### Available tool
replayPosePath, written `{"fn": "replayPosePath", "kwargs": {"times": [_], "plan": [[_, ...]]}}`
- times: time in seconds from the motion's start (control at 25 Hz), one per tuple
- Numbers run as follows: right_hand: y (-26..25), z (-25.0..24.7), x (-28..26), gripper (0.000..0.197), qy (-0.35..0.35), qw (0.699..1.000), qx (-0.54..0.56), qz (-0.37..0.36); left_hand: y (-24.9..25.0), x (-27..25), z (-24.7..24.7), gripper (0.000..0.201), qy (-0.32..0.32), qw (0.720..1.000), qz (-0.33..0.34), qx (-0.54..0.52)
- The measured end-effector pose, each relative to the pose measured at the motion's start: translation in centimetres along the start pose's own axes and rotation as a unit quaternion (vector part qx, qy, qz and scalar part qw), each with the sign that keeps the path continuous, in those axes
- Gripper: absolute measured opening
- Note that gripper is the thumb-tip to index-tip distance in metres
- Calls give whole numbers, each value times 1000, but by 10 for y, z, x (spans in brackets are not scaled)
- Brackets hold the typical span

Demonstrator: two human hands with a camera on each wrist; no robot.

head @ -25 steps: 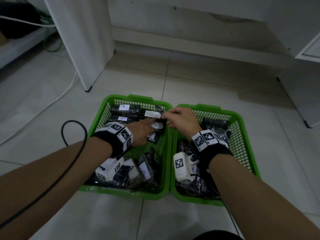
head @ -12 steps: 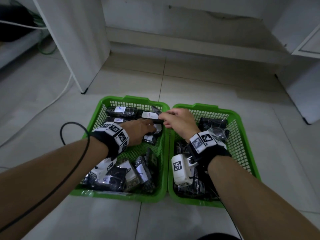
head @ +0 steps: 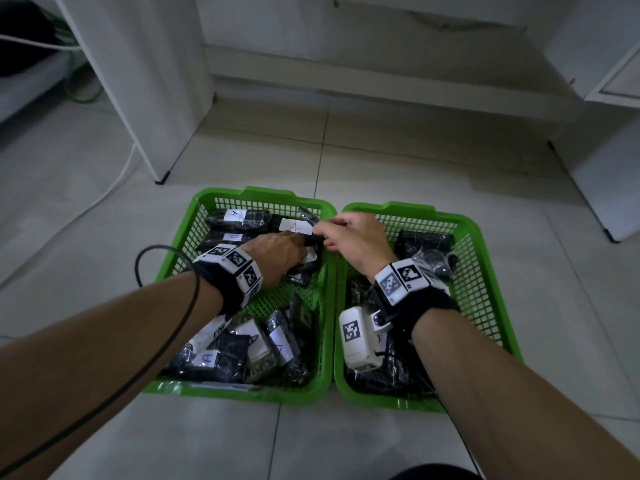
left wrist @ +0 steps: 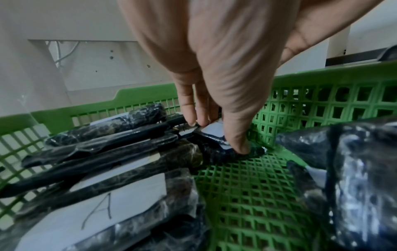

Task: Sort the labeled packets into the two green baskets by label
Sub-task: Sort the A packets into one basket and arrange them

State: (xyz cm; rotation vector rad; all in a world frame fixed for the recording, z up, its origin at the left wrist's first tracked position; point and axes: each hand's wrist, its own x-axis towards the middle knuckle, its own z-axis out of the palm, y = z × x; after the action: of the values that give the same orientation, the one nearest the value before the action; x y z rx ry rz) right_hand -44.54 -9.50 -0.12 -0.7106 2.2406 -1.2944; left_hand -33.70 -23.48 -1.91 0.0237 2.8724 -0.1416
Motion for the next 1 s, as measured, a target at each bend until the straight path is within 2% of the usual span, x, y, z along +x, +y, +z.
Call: {"fn": "replayPosePath", "kwargs": {"times": [0.32, 0.44, 0.64, 0.76, 0.84, 0.92, 1.0], "plan": [[6, 1, 2, 36, 9, 1000, 6, -6, 2, 9, 4, 59, -17, 999, 35, 29], [5, 1, 2, 35, 12, 1000, 12, -4, 5, 10, 8, 57, 2, 998, 41, 44], [5, 1, 1, 35, 8, 1000, 7, -8, 10, 15, 17, 58, 15, 1000, 9, 12], [8, 1, 1, 36, 12, 1000, 14, -11, 3, 10, 14, 67, 32, 999, 16, 24], [8, 1, 1, 38, 14, 1000, 13, -15, -4, 0, 9, 71, 61, 998, 9, 34], [8, 1, 1, 40, 15, 1000, 10, -17, -12, -11, 7, 61, 125, 992, -1, 16], [7, 1, 0, 44, 10, 1000, 10, -22, -24, -17, 6, 45, 194, 979, -46, -40]]}}
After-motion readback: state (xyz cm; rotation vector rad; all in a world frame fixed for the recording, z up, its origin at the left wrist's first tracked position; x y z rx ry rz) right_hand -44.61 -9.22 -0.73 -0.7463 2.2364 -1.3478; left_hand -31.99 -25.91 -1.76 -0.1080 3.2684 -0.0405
